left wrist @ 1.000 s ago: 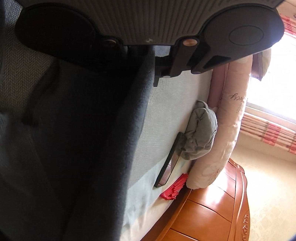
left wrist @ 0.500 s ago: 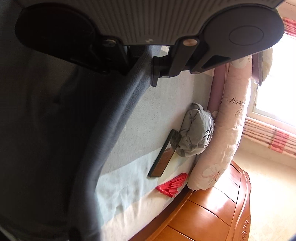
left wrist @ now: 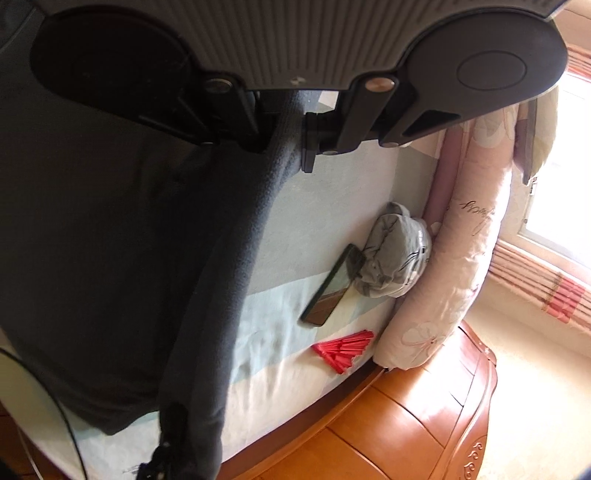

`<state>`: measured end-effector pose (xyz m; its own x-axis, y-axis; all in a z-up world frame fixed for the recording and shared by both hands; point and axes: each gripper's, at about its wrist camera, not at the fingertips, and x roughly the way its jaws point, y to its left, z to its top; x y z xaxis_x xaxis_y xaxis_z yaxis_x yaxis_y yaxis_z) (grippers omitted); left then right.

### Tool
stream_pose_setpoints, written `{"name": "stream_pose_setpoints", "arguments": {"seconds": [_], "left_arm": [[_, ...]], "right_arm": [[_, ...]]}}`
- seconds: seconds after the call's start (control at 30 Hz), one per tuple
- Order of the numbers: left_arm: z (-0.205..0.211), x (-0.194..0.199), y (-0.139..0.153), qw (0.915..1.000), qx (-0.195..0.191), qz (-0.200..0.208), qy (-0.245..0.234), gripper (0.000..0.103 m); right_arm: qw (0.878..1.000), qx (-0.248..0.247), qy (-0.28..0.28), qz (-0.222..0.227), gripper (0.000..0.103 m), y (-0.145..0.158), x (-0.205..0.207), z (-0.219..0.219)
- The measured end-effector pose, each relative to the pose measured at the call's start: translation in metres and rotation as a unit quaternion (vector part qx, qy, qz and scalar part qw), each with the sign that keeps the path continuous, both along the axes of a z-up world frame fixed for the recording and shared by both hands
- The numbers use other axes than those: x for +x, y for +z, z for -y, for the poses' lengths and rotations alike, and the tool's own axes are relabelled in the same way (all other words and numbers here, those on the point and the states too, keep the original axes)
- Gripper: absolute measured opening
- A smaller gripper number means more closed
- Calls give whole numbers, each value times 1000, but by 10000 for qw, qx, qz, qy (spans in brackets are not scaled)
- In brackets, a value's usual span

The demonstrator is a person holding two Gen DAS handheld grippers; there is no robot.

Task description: Fold clothes

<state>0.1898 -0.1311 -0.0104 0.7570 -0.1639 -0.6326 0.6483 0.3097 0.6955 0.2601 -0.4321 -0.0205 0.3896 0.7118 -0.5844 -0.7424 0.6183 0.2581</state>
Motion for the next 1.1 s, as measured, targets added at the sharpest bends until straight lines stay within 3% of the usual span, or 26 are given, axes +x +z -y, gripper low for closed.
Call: {"name": "stream_pose_setpoints", "arguments": {"seconds": [0.33,0.53,0.6,0.67,0.73,0.83,0.93,1.03,1.1], "left_arm": [[5,-36,-1,9961,-116,-757,-448,0],[16,-48,-30,9885,2,-1319,-744,0],[18,-48,-44,9864,26,-1472,-728,0],[19,-47,-55,9847,15,-1600,-692,0],[19,-44,-60,9837,-59,-1681,-633,0],[15,-39,-60,9821,-246,-1784,-544,0],[12,-40,-58,9818,-354,-1791,-529,0],[11,-43,-59,9828,-353,-1717,-578,0],[10,-44,-59,9831,-370,-1688,-598,0]], "right_arm": [[9998,-31,-20,-184,15,-9,-6,9],[9988,-261,-75,-411,21,-25,-10,9],[9977,-458,-154,-465,44,-30,-16,8],[9966,-597,-342,-443,55,-29,-31,13],[9950,-736,-530,-420,57,-28,-47,18],[9915,-943,-811,-386,73,-27,-71,26],[9869,-1128,-1096,-360,75,-25,-94,34],[9847,-585,-1519,-629,75,-24,-120,46],[9819,65,-1645,-942,75,-26,-131,49]]}}
